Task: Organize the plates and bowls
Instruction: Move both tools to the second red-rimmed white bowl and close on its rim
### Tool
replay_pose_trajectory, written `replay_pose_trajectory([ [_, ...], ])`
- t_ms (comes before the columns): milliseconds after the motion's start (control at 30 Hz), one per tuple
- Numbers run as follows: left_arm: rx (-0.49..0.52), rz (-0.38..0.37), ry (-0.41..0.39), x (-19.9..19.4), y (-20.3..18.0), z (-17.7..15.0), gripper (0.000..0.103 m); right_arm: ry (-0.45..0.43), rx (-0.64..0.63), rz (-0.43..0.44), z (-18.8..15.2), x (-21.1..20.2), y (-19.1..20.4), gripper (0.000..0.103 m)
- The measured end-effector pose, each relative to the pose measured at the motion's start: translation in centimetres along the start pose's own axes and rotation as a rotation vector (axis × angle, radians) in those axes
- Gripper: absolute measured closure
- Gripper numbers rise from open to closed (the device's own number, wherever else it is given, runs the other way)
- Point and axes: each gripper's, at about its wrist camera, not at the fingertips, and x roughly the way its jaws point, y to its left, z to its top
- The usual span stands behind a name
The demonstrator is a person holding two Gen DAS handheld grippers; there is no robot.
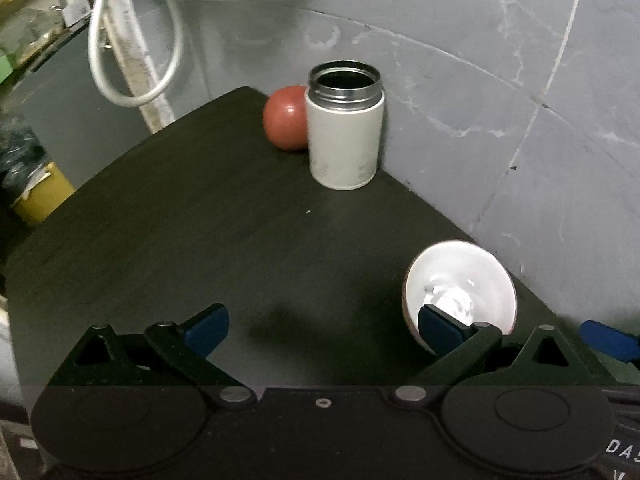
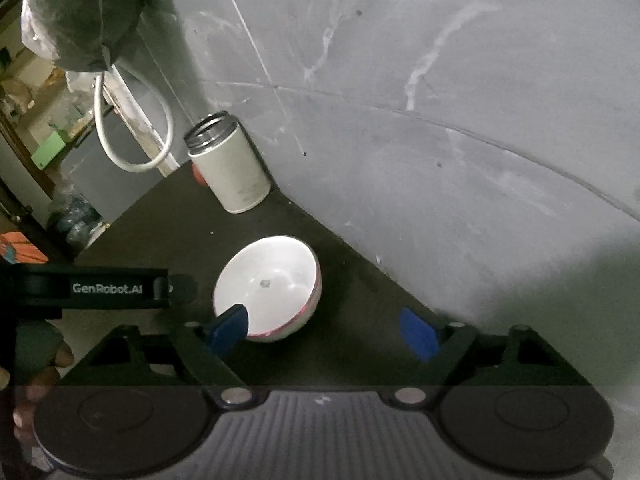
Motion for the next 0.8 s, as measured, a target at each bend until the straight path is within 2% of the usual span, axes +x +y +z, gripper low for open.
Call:
replay_pose_trajectory([
  [167,0.004,-0.035,0.018,1.9,-0.4,0.5,0.003,0.024,-0.029,-0.032,0.8,1.9,0.5,0.019],
  [233,-0.003,-0.052,0.028,2.6,-0.6,0.4,0.007,0.032,-0.042,-0.037,0.9,2.6,0.7,0.027],
  [367,-0.018,-0.080,0.043,3.6,-0.9,0.4,0.022,0.052,-0.050,-0.032,1.1,3.5,0.7,0.037],
  [433,-0.027,-0.098,0.049,4.0,-1.1,0.4,0.028,0.060,-0.046,-0.023,1.2,3.8,0.5,0.048],
  [500,-0.033,-0.118,0.052,4.2,-1.2,0.3,0.035,0.068,-0.040,-0.016,1.4,4.2,0.4,0.052],
  [567,-0.036,-0.138,0.056,4.5,-1.3,0.3,0.057,0.079,-0.035,-0.005,1.6,4.3,0.2,0.056],
  [633,-0.052,-0.157,0.058,4.6,-1.4,0.3,0.064,0.086,-0.033,0.005,1.7,4.5,0.2,0.062],
  [667,-0.058,-0.168,0.060,4.7,-1.4,0.4,0.071,0.092,-0.033,0.009,1.8,4.6,0.2,0.062],
  [800,-0.066,-0.184,0.063,4.6,-1.7,0.2,0.078,0.107,-0.038,0.016,1.9,4.9,0.3,0.061],
])
